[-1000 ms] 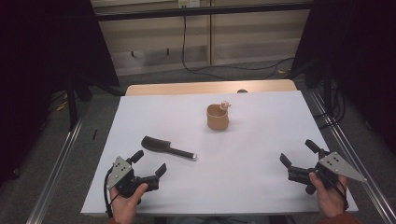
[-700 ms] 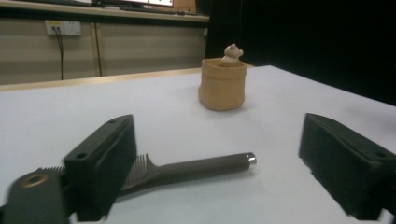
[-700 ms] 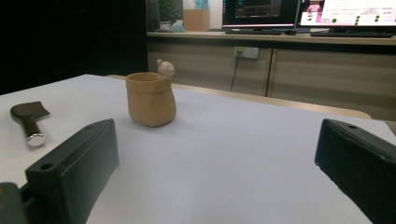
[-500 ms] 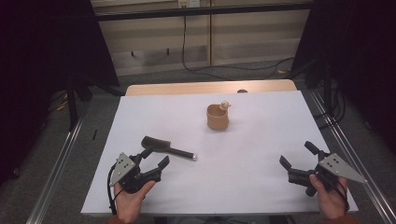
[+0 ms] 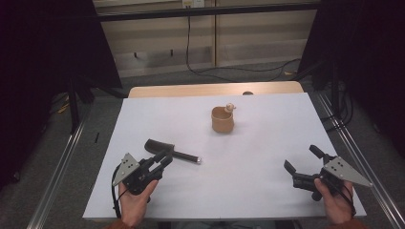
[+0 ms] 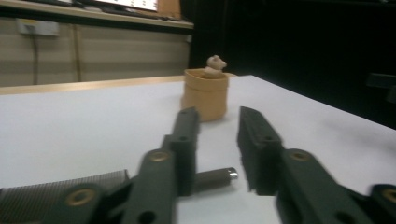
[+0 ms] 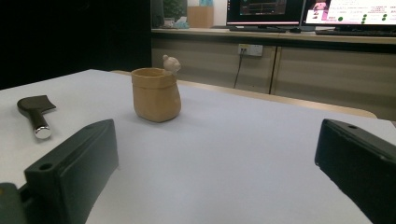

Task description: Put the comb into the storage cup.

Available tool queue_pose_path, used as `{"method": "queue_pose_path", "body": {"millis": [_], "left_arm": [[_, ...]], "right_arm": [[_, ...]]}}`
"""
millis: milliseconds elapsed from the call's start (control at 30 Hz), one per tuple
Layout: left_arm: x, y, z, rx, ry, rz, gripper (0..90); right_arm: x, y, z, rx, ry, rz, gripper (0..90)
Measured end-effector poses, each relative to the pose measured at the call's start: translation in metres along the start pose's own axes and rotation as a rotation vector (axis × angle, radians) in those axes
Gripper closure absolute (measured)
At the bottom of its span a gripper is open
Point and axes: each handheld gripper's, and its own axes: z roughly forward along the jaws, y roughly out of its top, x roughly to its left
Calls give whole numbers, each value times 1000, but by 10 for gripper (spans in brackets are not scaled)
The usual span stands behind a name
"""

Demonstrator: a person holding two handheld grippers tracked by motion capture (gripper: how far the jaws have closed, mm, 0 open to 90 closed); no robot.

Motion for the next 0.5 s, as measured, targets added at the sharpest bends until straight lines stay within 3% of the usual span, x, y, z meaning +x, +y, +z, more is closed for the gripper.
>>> {"method": "queue_pose_path", "body": {"millis": [67, 133, 300, 333, 400, 500], "left_arm": [[-2, 1, 1, 13, -25, -8, 841], [-4, 2, 2, 25, -33, -5, 900], [0, 1, 10, 90, -52, -9, 900], [0, 1, 12, 111, -56, -16, 900], [2, 0, 16, 143, -84, -67, 900], [2, 1, 22, 231, -109, -82, 900]], "right_arm": [[0, 0, 0, 0, 1, 0, 0], [0, 0, 0, -4, 5, 0, 0], [1, 0, 0, 0, 12, -7, 0], [1, 0, 1, 0, 14, -8, 0], [2, 0, 1, 2, 16, -6, 0], [1, 0, 1, 12, 14, -8, 0]]}}
